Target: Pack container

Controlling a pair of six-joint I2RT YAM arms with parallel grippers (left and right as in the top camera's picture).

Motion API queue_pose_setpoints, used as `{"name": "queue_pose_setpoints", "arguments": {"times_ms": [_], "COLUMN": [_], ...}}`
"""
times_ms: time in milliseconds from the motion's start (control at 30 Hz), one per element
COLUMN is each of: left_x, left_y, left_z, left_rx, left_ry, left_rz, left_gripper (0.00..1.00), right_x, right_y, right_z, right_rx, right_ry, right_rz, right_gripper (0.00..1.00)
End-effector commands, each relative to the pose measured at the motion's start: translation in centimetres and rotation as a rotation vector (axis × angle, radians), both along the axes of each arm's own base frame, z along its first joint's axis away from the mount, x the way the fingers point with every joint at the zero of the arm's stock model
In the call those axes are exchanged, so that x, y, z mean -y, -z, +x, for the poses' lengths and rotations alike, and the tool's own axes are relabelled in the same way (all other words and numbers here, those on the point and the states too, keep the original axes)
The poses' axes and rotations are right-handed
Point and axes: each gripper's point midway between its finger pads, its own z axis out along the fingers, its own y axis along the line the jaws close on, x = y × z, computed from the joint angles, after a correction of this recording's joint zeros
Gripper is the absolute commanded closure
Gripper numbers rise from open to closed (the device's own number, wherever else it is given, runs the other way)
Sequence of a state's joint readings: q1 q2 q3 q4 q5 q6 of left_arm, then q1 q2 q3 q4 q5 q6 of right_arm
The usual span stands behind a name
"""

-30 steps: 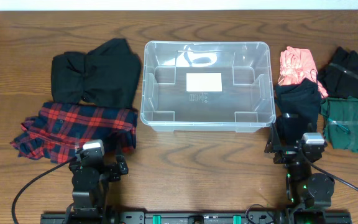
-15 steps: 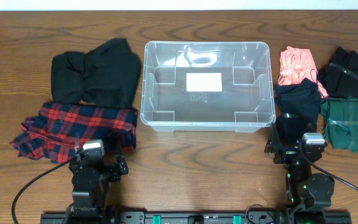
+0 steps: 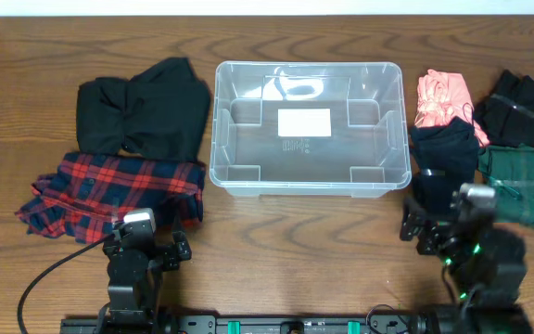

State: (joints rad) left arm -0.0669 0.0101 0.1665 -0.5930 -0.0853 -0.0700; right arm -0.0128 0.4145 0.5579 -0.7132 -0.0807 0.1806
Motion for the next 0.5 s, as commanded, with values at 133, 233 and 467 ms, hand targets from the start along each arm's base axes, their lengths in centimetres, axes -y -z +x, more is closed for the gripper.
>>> {"name": "queue_pose_setpoints", "arguments": {"times_ms": [133, 233, 467], "left_x": [-0.2, -0.2, -0.2], "left_y": [0.4, 0.4, 0.4], "left_z": [0.0, 0.0, 0.0], "left_rx": [-0.003, -0.003, -0.003], "left_ry": [-0.001, -0.001, -0.001], "left_rz": [0.014, 0.014, 0.014], "left_gripper": [0.02, 0.02, 0.02], "right_x": [-2.6, -1.8, 5.1], "right_y": [-5.3, -6.1, -5.0], "right_z": [2.4, 3.7, 8.5], "right_rx": [-0.227, -0.285, -0.402], "right_ry": [-0.121, -0.081, 0.153], "right_rz": [0.111, 0.097, 0.246], "right_gripper": [0.01, 0.01, 0.01]}}
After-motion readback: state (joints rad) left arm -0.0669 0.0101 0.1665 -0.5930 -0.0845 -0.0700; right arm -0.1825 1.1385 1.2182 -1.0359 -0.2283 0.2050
